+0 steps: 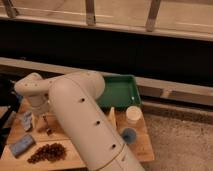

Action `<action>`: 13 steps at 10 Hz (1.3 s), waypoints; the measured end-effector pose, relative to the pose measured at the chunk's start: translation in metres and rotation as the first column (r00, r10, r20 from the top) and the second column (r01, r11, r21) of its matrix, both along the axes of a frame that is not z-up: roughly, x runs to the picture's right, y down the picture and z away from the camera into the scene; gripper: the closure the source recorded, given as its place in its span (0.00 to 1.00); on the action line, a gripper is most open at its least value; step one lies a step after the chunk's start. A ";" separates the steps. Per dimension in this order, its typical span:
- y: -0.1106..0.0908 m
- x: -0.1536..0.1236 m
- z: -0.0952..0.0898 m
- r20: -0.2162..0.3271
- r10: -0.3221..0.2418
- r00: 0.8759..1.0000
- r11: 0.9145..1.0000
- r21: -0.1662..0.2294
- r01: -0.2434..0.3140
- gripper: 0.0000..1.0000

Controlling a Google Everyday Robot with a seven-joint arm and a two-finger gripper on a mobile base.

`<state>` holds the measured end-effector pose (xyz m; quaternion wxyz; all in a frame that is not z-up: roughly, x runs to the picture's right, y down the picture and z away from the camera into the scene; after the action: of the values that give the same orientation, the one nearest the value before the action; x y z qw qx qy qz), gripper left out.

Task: Place fork in red bowl

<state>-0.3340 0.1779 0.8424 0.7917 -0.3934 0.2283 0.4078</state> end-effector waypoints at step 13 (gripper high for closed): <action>0.007 -0.005 0.007 -0.021 0.028 0.999 0.999 -0.042 -0.029 1.00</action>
<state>-0.3394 0.1848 0.8497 0.7750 -0.4092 0.2393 0.4180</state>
